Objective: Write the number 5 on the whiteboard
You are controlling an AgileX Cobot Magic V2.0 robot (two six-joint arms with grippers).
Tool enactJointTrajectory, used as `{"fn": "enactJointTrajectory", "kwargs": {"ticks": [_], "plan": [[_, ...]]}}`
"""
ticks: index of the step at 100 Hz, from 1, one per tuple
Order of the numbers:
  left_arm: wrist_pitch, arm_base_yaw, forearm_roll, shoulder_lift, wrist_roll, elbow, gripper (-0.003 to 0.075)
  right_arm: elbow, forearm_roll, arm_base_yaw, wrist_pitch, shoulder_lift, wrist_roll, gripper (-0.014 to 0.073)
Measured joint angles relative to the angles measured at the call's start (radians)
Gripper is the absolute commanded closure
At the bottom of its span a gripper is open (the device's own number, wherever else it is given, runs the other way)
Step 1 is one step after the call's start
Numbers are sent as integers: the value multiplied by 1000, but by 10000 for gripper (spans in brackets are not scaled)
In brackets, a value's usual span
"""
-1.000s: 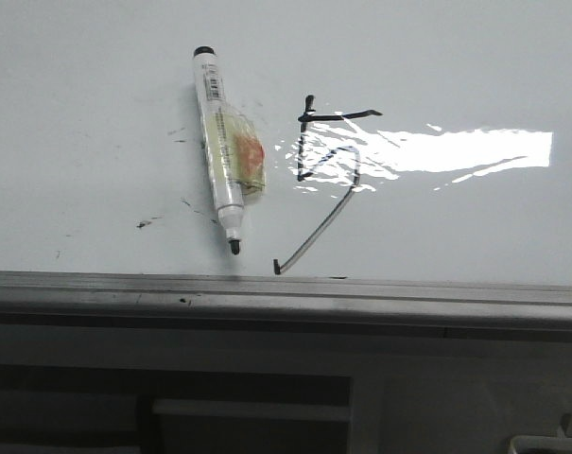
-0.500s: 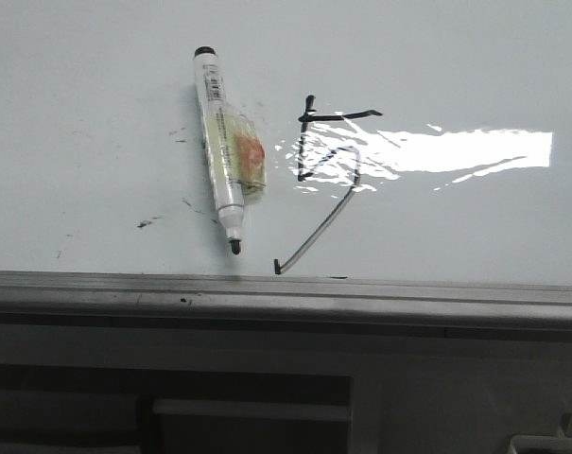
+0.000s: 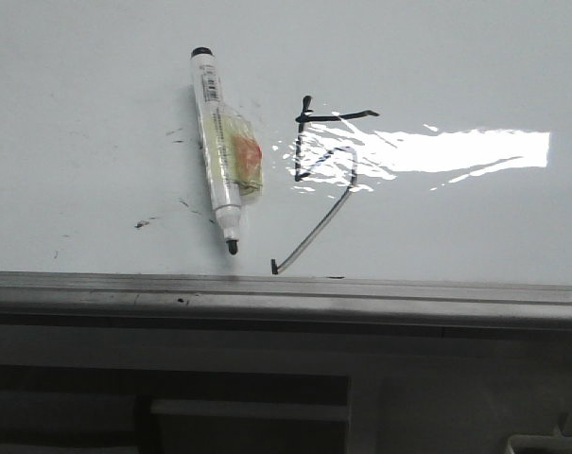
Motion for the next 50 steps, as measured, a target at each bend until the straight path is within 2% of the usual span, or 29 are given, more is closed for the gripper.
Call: {"fn": "enactJointTrajectory", "kwargs": {"ticks": [11,50], "plan": [[0,0,0,0,0,0,741,-2,-10,-52,80,-50,20,657],[0,0,0,0,0,0,741,-2,-14,-61,82,-61,26,657]]}}
